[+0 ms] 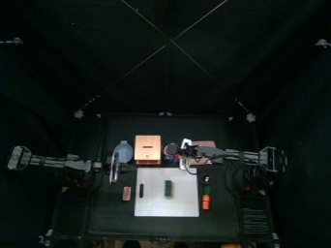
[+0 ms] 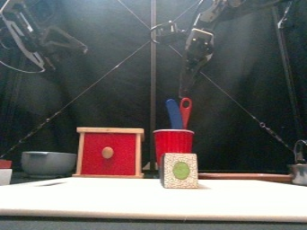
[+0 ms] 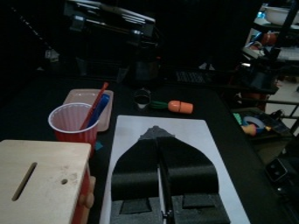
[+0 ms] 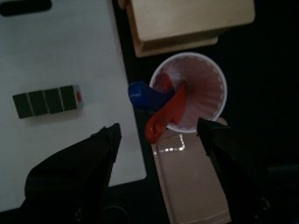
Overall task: Cut the sushi into 4 pieces with the knife
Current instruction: Pick up the knife at its handle with right hand
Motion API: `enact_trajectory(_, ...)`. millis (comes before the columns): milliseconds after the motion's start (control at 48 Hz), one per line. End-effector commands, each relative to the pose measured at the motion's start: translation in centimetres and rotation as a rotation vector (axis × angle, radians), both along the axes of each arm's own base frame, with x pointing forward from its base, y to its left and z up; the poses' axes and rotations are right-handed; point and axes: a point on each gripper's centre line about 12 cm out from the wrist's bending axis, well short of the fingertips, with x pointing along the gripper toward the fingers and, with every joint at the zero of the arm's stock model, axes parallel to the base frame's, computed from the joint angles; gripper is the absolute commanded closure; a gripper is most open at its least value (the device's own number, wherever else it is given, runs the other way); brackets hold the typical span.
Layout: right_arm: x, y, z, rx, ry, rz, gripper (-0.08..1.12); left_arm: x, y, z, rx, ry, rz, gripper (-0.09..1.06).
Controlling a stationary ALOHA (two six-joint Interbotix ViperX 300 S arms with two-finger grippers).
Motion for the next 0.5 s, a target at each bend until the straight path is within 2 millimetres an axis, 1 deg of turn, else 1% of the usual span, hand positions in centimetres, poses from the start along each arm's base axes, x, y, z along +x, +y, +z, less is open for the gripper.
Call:
enact_trajectory(21, 0.4, 0.2, 1.0, 0.001, 0.001, 0.006, 0.05, 0.2, 0.1, 0.4, -0.001, -0.015, 0.004, 0.99)
enact_trajectory(312, 1.2, -0.5, -0.9, -0.042, 0.111, 0.009, 0.05, 0.1, 0.2, 0.3, -0.001, -0.012, 0.007, 0.99)
enact_trajectory(500, 2.2, -1.1, -1.8, -0.07, 0.196, 0.009, 0.05, 0.1, 0.2, 0.2, -0.001, -0.009, 0.009, 0.99)
